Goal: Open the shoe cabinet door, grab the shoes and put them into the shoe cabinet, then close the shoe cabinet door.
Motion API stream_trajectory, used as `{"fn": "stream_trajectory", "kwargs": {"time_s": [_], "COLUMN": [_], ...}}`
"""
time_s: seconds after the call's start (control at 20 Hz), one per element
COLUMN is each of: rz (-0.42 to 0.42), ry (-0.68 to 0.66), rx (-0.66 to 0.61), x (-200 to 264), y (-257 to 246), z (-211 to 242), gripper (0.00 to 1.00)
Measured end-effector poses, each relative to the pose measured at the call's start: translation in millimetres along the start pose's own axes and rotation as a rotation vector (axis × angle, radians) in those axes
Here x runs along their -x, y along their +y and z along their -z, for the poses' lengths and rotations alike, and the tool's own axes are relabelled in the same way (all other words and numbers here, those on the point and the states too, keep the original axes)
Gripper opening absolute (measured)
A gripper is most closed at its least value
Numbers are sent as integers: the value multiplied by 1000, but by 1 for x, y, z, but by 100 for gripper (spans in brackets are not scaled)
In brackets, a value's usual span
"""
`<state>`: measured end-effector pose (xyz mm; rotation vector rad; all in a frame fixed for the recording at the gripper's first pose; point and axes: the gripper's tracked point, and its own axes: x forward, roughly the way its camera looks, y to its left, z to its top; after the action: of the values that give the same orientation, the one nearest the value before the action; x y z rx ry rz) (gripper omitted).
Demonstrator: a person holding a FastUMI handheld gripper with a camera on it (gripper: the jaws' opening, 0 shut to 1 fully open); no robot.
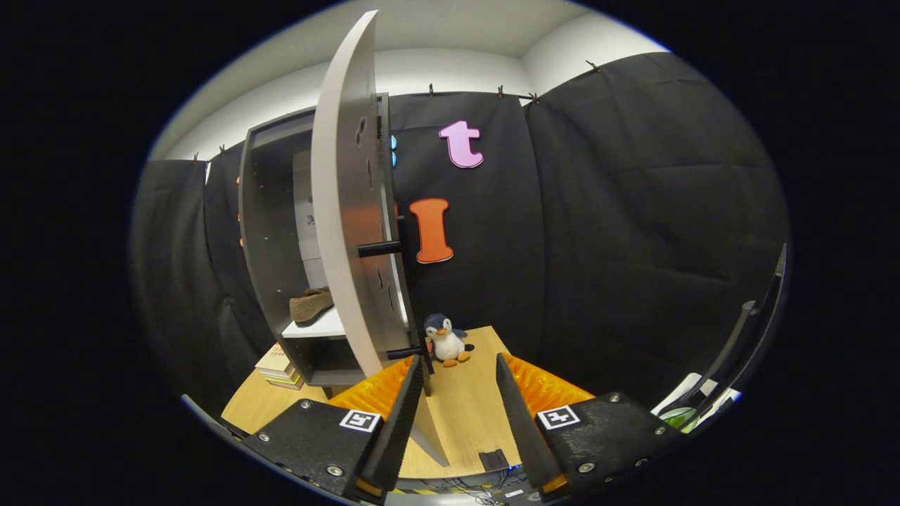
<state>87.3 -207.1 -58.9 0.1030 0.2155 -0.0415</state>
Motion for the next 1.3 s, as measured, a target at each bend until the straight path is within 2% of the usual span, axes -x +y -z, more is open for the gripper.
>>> {"fn": "stream_trajectory", "kwargs": {"time_s": [0.2,0.55,0.85,1.05,1.3], "rz": [-68,-102,-206,-286,-336], "ry": [1,1,10,27,37], "rx": [-13,12,26,33,43], "x": [-10,-15,-8,-7,-11], "y": [7,22,62,110,134], "z": [5,9,14,21,22], "gripper": [68,69,69,69,70]}}
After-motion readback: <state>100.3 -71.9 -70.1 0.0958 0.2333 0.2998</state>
